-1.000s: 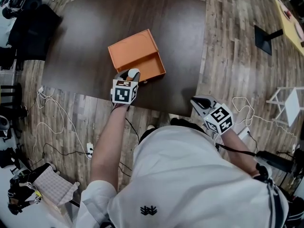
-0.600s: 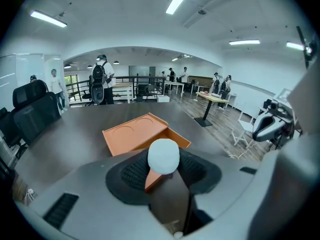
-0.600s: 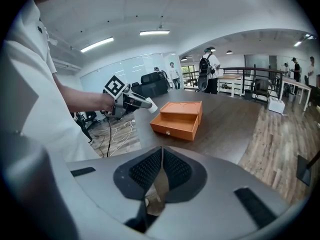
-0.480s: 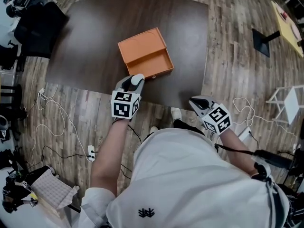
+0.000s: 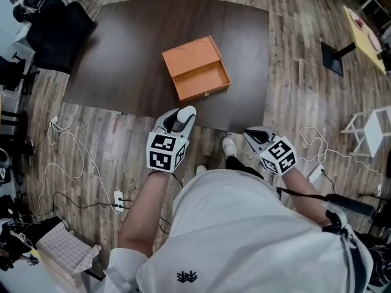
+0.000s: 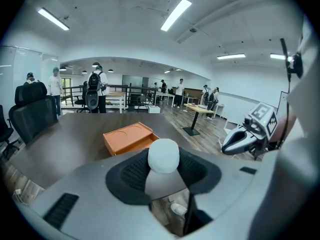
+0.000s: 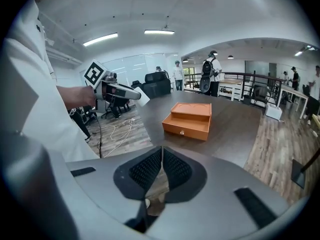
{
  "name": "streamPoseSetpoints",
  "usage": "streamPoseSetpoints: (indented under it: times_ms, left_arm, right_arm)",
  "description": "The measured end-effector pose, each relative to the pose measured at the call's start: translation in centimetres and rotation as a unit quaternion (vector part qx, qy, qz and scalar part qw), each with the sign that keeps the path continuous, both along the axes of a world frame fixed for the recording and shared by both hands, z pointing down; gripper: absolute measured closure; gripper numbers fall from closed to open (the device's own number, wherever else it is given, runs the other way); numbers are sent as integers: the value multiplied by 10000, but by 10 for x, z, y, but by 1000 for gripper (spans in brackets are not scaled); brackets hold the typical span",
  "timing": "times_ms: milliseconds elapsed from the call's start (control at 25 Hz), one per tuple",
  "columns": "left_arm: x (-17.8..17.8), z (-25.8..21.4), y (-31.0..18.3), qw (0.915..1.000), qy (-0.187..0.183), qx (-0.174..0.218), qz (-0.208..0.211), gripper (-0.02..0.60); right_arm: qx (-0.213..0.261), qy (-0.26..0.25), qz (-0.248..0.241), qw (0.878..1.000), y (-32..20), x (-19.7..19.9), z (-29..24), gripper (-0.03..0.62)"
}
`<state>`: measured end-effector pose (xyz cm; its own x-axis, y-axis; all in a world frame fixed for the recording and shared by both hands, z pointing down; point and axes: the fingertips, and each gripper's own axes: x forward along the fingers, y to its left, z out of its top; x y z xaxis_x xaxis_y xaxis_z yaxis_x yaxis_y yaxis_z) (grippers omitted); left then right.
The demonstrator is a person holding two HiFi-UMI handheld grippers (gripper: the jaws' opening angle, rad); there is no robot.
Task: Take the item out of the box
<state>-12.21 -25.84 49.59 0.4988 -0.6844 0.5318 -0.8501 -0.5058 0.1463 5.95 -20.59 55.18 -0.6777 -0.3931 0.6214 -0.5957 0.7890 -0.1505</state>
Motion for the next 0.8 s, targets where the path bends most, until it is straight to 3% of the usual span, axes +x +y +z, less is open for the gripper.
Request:
streamPoseSetpoints:
  times_ms: [800]
  left_arm:
    - [-5,-15,145,9977,248,154,604,410]
  right_arm:
    - [206,74,534,9983,118,-22,-5,588]
